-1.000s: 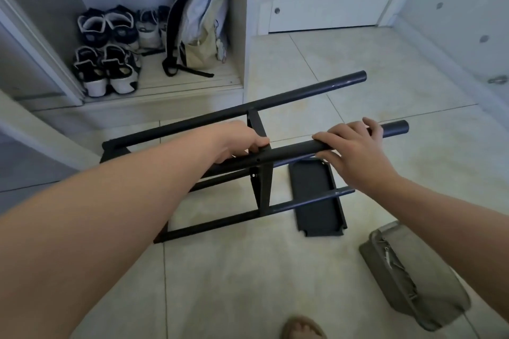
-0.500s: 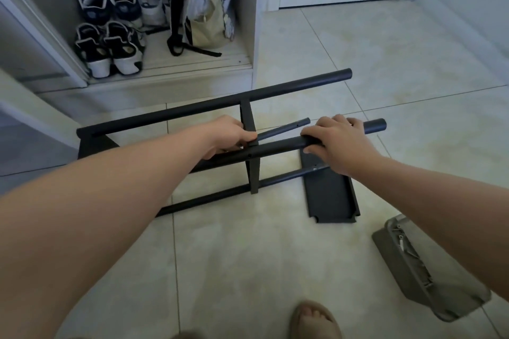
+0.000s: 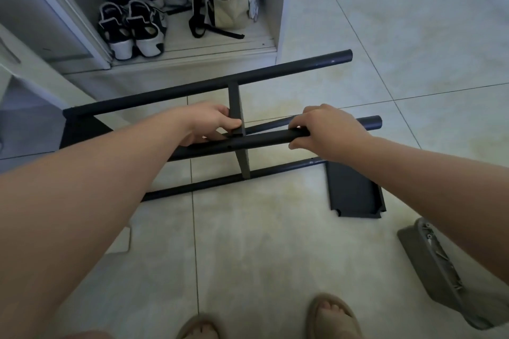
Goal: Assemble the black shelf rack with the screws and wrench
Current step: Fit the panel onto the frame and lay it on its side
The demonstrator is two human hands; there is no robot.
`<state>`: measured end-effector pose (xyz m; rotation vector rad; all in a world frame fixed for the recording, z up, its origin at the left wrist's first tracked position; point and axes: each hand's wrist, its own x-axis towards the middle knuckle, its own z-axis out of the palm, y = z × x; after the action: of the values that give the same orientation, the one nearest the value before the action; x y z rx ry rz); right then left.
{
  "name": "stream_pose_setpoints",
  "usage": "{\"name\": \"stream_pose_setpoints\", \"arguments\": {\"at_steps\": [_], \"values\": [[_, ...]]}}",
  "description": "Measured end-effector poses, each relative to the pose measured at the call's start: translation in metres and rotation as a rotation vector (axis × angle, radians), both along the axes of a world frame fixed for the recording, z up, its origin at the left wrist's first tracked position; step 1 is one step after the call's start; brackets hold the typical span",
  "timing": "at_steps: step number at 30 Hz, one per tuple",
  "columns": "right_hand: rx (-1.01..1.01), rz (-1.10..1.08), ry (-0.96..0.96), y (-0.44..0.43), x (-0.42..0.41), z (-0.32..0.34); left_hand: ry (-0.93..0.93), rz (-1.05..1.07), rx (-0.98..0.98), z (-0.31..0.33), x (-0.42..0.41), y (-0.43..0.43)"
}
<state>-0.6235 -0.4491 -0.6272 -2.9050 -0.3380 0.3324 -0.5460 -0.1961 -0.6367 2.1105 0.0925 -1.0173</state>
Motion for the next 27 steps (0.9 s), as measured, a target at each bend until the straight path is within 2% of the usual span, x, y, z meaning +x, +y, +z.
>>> {"name": "stream_pose_setpoints", "arguments": {"at_steps": [11,27], "values": [[0.021,-0.035,0.079,0.028,0.0,-0.006,-0.031,0.075,0.002,-0.007,-0.01,0.019],[0.027,-0.056,0.125,0.029,0.001,-0.007,-0.048,0.071,-0.03,-0.023,-0.004,0.018]]}}
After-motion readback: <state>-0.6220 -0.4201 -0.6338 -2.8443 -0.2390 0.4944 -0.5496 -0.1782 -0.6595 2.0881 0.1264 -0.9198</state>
